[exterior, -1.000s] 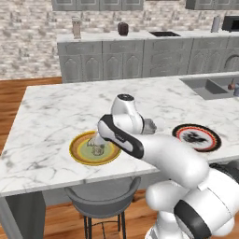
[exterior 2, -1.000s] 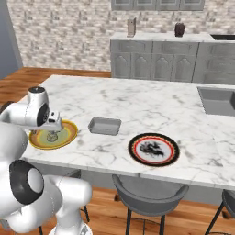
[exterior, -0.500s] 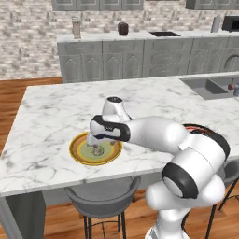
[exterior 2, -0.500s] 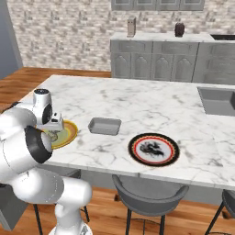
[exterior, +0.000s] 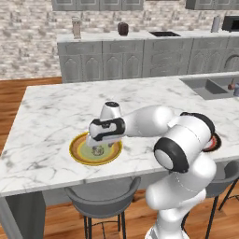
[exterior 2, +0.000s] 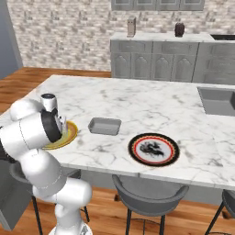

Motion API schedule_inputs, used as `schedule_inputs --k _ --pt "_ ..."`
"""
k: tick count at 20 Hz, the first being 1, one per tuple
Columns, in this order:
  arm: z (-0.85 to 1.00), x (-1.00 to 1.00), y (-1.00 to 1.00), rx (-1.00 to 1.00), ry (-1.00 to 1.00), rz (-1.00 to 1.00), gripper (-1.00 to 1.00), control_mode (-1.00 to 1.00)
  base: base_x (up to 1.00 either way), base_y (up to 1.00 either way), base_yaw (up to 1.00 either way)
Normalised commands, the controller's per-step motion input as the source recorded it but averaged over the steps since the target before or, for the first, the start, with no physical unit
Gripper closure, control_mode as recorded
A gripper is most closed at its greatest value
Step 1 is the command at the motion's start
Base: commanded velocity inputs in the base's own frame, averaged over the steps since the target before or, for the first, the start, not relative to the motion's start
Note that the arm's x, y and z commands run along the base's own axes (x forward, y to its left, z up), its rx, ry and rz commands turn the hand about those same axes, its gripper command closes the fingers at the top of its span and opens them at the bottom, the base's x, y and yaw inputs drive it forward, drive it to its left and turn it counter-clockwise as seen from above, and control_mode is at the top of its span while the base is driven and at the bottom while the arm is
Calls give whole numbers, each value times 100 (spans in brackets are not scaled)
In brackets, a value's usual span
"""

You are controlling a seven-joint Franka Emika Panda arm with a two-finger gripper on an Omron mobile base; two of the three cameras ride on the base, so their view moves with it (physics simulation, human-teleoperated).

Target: Place two dumplings into each of the tupperware containers and then place the containers in the fridge.

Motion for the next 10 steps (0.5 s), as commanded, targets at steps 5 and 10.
schedule_inputs --k 5,10 --pt "-29 33 15 0 1 0 -100 -100 0 0 0" --pt "-26 36 19 0 2 0 -100 -100 0 0 0"
